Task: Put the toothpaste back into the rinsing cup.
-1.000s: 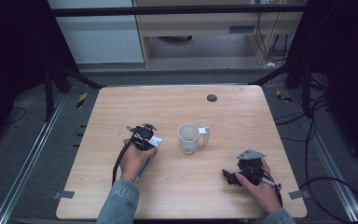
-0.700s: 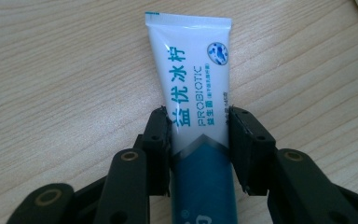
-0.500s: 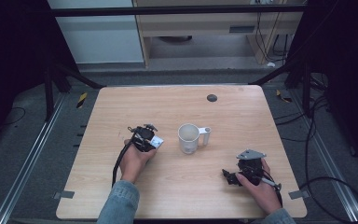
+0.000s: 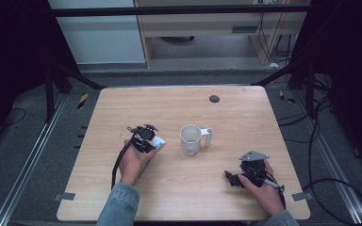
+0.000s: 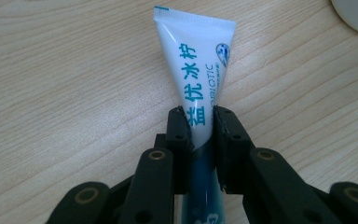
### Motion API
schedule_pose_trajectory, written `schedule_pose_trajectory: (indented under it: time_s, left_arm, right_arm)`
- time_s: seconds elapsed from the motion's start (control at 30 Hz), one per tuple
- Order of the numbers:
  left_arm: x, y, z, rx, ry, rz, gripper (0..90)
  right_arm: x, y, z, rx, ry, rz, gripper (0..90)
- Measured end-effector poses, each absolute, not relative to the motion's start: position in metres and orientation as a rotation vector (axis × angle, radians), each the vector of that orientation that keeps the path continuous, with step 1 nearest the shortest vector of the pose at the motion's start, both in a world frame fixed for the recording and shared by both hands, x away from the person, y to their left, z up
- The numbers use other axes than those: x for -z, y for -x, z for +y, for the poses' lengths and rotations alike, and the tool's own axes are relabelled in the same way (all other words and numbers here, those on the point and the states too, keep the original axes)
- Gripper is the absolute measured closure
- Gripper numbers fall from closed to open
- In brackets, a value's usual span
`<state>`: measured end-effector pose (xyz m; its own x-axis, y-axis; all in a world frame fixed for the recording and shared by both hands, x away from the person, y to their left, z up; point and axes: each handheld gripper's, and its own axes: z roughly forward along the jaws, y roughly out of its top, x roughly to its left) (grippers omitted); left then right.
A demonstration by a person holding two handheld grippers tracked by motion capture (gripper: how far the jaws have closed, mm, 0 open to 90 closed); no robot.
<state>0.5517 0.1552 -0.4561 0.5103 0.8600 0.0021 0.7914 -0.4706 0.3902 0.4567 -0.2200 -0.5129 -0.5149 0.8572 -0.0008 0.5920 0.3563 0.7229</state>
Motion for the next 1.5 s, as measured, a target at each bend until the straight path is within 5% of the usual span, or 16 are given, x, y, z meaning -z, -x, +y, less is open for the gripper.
schedule_pose_trajectory:
  time_s: [1.5]
  left_arm:
    - [0.32,-0.524,0.167,-0.513,-2.062,1.212,78.8]
  right_arm:
    - [0.513,-0.456,-0.22,-0.958,-1.267,2.245,0.5]
